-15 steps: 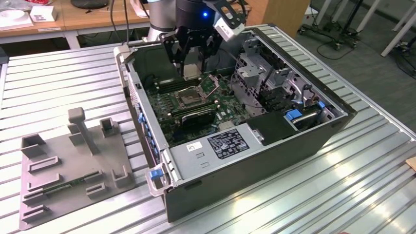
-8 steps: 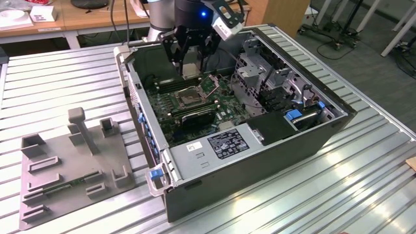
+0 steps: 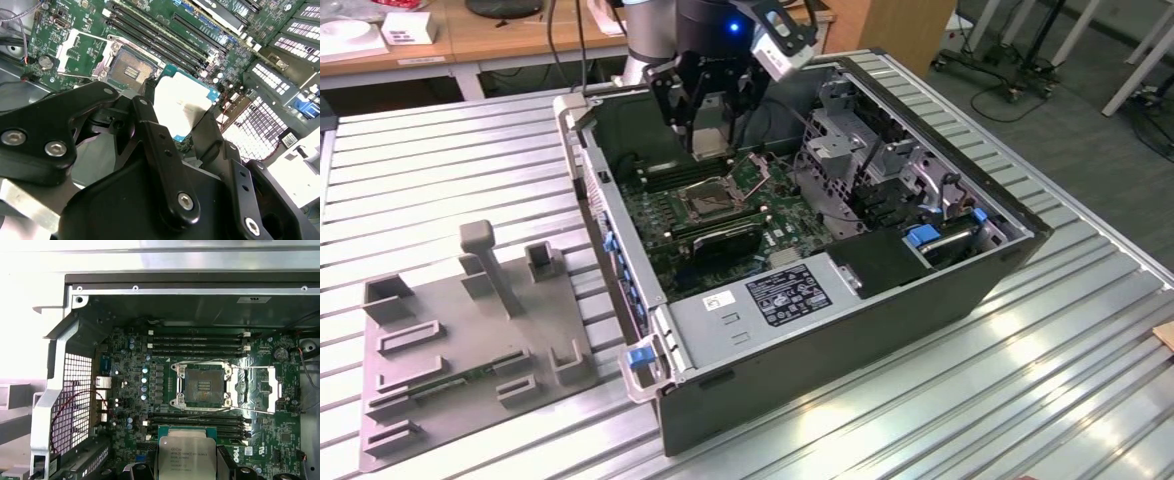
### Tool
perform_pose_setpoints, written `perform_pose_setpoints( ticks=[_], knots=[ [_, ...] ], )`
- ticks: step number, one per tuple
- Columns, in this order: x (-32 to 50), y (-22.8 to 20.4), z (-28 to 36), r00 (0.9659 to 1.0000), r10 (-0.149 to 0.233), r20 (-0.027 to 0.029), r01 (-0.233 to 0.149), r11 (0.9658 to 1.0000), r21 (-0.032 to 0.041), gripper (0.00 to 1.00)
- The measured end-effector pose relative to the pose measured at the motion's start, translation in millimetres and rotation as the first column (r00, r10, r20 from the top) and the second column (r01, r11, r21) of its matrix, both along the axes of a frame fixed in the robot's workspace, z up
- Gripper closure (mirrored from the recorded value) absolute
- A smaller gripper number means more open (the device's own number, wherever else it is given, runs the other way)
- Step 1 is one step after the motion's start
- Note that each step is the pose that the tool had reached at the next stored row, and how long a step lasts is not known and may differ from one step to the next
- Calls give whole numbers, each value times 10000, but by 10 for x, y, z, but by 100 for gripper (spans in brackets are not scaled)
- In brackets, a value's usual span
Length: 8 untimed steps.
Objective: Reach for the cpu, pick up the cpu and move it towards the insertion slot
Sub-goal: 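Pick up the cpu and move it towards the insertion slot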
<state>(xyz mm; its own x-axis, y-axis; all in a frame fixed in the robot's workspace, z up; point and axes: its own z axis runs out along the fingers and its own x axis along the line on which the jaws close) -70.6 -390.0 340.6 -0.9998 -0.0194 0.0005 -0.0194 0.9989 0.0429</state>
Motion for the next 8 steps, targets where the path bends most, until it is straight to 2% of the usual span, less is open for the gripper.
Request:
perform_pose_setpoints(
  ticks=[8],
  knots=[
    [0,44,-10,10000,0,0,0,10000,1,46]
  ],
)
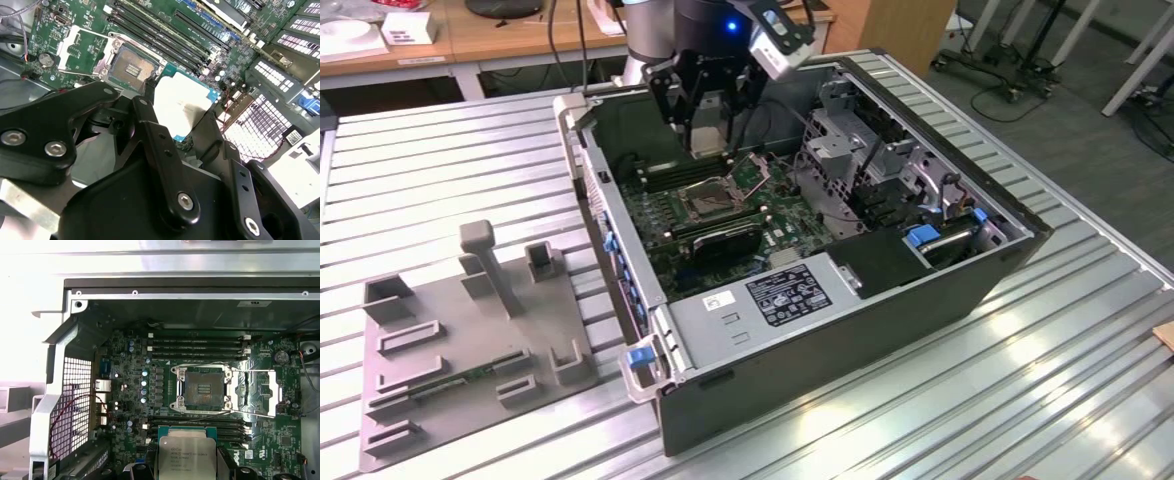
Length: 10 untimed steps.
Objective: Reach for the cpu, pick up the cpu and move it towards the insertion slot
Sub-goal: 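Pick up the cpu and move it towards the insertion slot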
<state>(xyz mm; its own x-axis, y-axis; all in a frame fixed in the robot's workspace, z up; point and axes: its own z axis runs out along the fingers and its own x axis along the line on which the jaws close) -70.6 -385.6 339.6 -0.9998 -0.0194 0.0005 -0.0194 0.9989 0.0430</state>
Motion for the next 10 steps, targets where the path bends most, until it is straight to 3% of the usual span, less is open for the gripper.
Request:
perform_pose_setpoints(
  ticks=[10],
  knots=[
    [0,27,-6,10000,0,0,0,10000,0,46]
  ],
)
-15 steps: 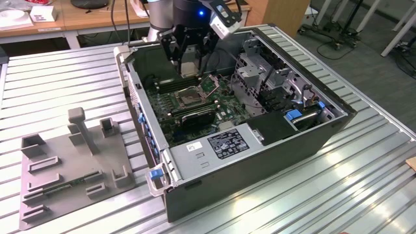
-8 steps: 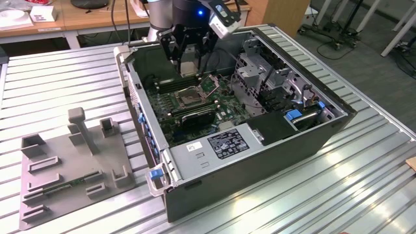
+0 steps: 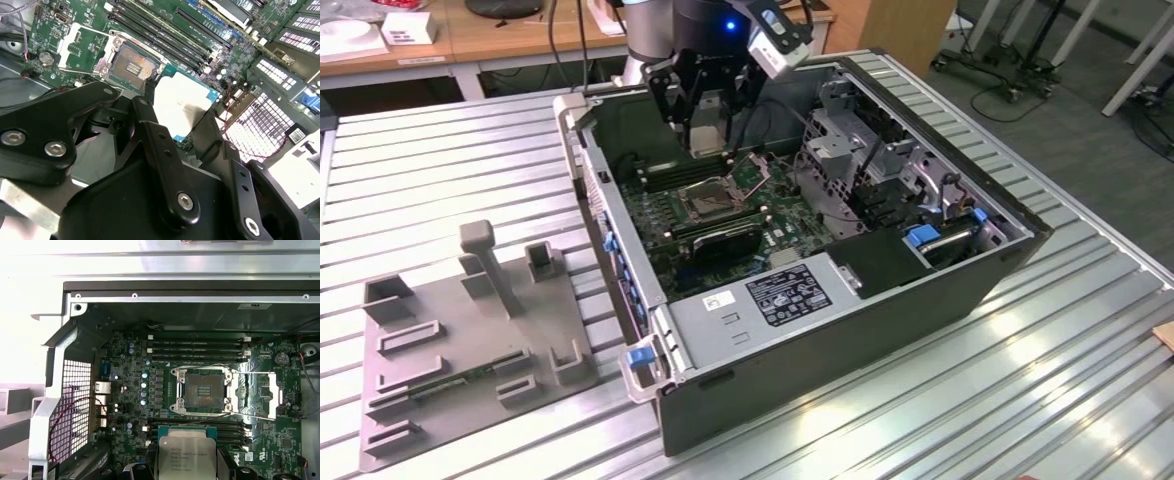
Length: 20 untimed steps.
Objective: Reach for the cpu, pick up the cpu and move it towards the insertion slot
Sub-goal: 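Pick up the cpu and move it towards the insertion slot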
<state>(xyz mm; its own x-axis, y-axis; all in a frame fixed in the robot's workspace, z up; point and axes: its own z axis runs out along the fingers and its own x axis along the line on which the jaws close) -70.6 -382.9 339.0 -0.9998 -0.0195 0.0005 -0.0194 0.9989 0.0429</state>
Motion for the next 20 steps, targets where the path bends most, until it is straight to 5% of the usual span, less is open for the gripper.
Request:
perform_pose_setpoints(
  ticks=[11,20],
  knots=[
    [0,29,-17,10000,-1,0,1,10000,0,46],
    [1,105,-57,10000,0,0,0,10000,0,46]
  ],
)
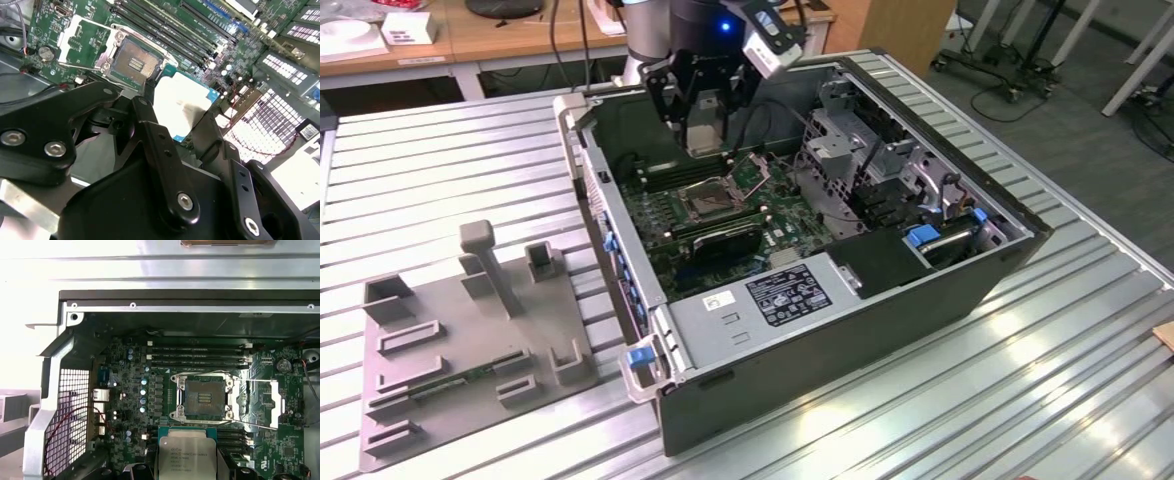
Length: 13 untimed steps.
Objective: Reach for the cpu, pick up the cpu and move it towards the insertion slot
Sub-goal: 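Pick up the cpu and move it towards the insertion slot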
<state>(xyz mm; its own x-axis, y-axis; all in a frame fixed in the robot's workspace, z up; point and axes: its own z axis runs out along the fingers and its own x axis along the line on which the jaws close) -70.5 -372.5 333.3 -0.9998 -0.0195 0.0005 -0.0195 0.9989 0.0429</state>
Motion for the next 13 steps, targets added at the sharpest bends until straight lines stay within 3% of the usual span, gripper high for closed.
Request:
perform_pose_setpoints(
  ticks=[9,13],
  knots=[
    [27,102,-43,10000,-1,0,1,10000,1,46],
    [27,104,-44,10000,1,0,-1,10000,0,46]
  ],
)
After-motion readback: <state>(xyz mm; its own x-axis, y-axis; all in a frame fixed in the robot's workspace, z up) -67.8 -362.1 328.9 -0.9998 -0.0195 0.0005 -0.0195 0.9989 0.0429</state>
